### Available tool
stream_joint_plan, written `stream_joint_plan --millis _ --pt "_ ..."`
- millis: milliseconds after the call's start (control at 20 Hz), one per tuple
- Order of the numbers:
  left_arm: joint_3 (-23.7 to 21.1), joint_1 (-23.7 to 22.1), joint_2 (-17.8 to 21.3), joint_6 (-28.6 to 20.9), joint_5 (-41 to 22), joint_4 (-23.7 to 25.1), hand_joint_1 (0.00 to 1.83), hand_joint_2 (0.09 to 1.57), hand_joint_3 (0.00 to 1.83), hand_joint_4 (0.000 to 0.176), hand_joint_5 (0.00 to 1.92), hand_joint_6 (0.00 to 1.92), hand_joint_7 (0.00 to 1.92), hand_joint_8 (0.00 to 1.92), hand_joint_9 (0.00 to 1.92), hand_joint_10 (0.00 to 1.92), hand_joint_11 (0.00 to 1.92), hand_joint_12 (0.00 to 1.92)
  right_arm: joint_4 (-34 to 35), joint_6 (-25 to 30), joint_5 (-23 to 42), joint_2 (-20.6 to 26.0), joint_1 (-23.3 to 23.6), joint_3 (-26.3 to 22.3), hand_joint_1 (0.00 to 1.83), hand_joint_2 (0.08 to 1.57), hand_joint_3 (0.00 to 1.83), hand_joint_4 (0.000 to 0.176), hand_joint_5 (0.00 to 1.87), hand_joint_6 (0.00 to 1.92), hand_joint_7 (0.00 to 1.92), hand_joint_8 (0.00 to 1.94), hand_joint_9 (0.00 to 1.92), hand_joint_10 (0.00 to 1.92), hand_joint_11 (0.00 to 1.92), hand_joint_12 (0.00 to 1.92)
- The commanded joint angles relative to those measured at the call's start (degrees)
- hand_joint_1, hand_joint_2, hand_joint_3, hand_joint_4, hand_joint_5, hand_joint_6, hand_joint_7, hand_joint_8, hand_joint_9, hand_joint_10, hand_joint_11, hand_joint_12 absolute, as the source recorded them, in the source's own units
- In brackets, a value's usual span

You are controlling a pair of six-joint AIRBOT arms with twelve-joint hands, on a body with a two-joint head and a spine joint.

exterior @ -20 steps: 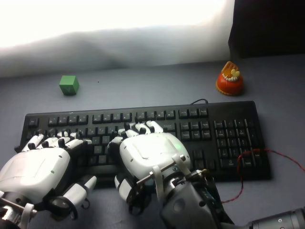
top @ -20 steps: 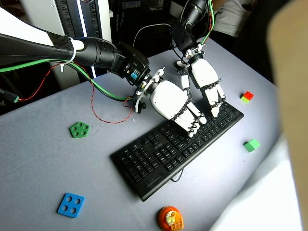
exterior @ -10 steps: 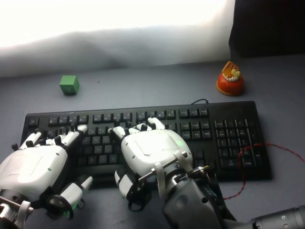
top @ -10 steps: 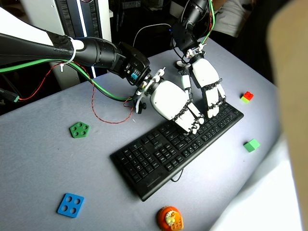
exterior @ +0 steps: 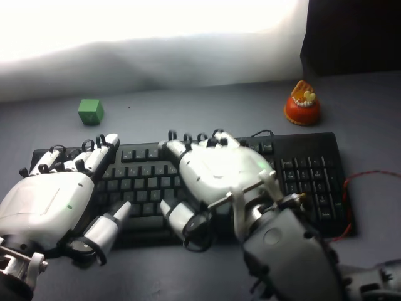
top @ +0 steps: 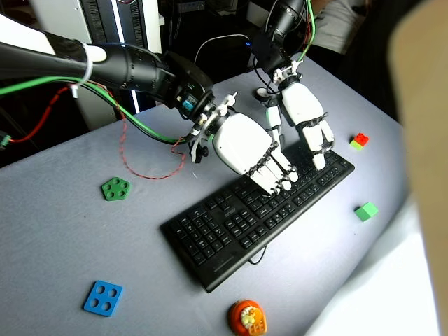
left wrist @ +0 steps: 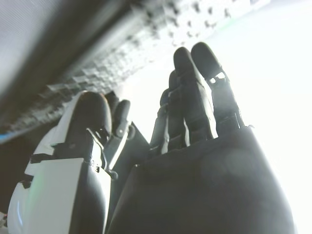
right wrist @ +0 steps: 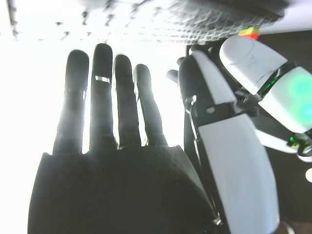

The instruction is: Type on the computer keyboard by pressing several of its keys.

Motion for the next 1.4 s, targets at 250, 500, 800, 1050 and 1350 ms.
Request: stream_joint_plan --millis 250,500,800,1050,1350 --pt "1.4 -1.7 -3.8 1.8 -7.0 3.0 0.29 1.34 0.00 0.000 0.12 0.01 0.29 0.01 0.40 0.06 0.00 1.31 -6.7 -0.5 2.5 6.4 2.0 -5.3 0.73 1.31 0.00 0.000 0.20 0.20 0.35 0.00 0.26 0.60 0.00 1.53" --pt "3.7 -2.0 -7.1 2.7 -8.4 3.0 0.41 1.39 0.00 0.003 0.09 0.00 0.26 0.01 0.37 0.04 0.00 1.26 -6.7 0.7 2.9 7.7 2.1 -7.0 0.71 1.32 0.00 0.000 0.18 0.19 0.34 0.00 0.25 0.60 0.00 1.52" --pt "5.9 -1.4 -7.2 2.3 -8.8 3.0 0.96 1.25 0.00 0.023 0.07 0.00 0.18 0.01 0.32 0.02 0.00 1.25 -7.4 1.2 3.0 7.0 1.8 -6.9 0.72 1.32 0.00 0.000 0.18 0.18 0.34 0.00 0.25 0.59 0.00 1.52" --pt "6.2 -0.6 -7.0 1.7 -8.8 3.2 1.32 1.10 0.00 0.091 0.00 0.00 0.08 0.00 0.23 0.00 0.00 1.17 -7.5 1.3 2.9 7.0 1.7 -6.9 0.70 1.31 0.00 0.000 0.19 0.18 0.35 0.01 0.26 0.59 0.00 1.52" --pt "5.2 -0.7 -6.3 0.9 -7.8 3.8 1.21 1.12 0.00 0.081 0.01 0.00 0.12 0.01 0.22 0.02 0.00 1.11 -7.6 1.3 2.8 7.0 1.4 -7.0 0.69 1.32 0.00 0.000 0.21 0.18 0.35 0.00 0.24 0.60 0.00 1.52"
